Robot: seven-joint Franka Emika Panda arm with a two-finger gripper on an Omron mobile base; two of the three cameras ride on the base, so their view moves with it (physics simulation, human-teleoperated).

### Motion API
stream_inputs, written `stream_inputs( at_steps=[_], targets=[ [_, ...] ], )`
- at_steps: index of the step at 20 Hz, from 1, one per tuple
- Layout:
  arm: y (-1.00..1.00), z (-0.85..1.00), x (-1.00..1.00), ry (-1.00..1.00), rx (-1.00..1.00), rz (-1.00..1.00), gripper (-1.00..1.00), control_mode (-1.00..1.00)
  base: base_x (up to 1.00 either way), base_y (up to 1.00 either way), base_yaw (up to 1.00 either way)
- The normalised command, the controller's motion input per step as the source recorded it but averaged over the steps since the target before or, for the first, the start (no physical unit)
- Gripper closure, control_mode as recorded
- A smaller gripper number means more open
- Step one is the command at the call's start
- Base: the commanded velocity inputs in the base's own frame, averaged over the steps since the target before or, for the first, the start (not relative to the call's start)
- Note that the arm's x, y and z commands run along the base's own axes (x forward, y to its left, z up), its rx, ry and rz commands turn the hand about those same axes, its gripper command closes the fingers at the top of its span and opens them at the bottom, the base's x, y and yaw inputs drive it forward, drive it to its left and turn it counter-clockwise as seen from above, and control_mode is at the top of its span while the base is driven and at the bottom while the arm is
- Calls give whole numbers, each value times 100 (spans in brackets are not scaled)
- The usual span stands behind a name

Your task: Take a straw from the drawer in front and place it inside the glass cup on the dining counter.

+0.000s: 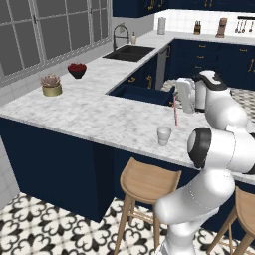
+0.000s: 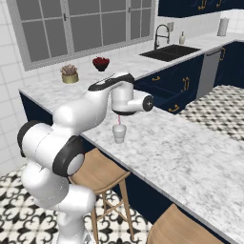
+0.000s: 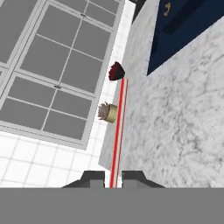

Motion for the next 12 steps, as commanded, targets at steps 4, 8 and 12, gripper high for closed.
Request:
stream_inputs(
  at_steps=[4,8,12],
  targets=[
    [38,-21,5,3,0,0,100,-100,0,0,0],
    [10,-11,9,5,0,0,100,-100,0,0,0],
    [0,-16,19,4,0,0,100,-100,0,0,0]
  ],
)
